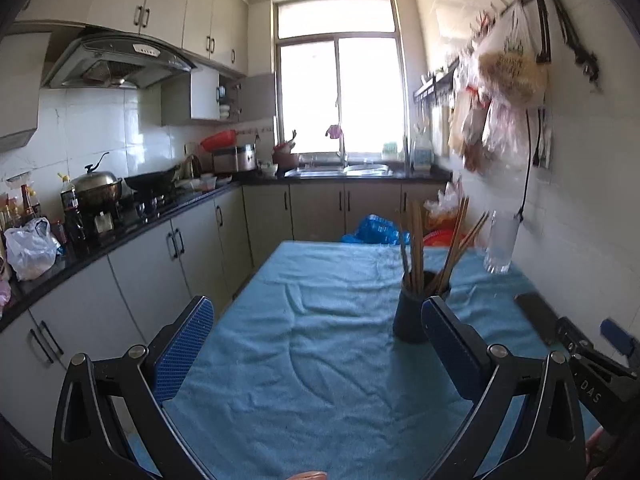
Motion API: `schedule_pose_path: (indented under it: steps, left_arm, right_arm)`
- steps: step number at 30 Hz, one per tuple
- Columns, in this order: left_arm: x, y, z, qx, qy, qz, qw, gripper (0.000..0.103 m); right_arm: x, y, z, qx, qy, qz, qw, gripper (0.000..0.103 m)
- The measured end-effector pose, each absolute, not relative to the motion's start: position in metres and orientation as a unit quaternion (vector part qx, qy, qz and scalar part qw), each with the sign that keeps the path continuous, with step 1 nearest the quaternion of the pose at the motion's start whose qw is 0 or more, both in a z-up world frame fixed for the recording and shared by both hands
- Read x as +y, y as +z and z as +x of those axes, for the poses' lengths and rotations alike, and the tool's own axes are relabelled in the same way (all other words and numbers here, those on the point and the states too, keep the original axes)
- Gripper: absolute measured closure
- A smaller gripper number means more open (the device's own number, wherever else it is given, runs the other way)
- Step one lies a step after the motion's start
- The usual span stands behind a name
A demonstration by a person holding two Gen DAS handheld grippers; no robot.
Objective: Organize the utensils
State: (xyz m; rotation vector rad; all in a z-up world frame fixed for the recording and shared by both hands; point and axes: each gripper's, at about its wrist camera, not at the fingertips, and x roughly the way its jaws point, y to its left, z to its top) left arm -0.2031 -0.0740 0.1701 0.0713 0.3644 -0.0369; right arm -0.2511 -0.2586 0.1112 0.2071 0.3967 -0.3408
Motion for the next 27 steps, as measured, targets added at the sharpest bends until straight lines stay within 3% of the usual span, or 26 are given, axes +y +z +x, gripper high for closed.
schedule_pose_path:
  steps: [12,27]
  left_arm:
    - [-0.08,0.14,-0.183,0.251,-0.027,0.043,0.967,0.0]
    - [-0.074,0.131,-0.172,0.279,-0.034,0.028,0.959,0.0]
  right_arm:
    - [-0.255,0.096,-0.238,0.223,-0.167,0.087,0.956,0.013]
    - [-0.251,0.09,-0.23,0.241,-0.162,0.089,0.953,0.013]
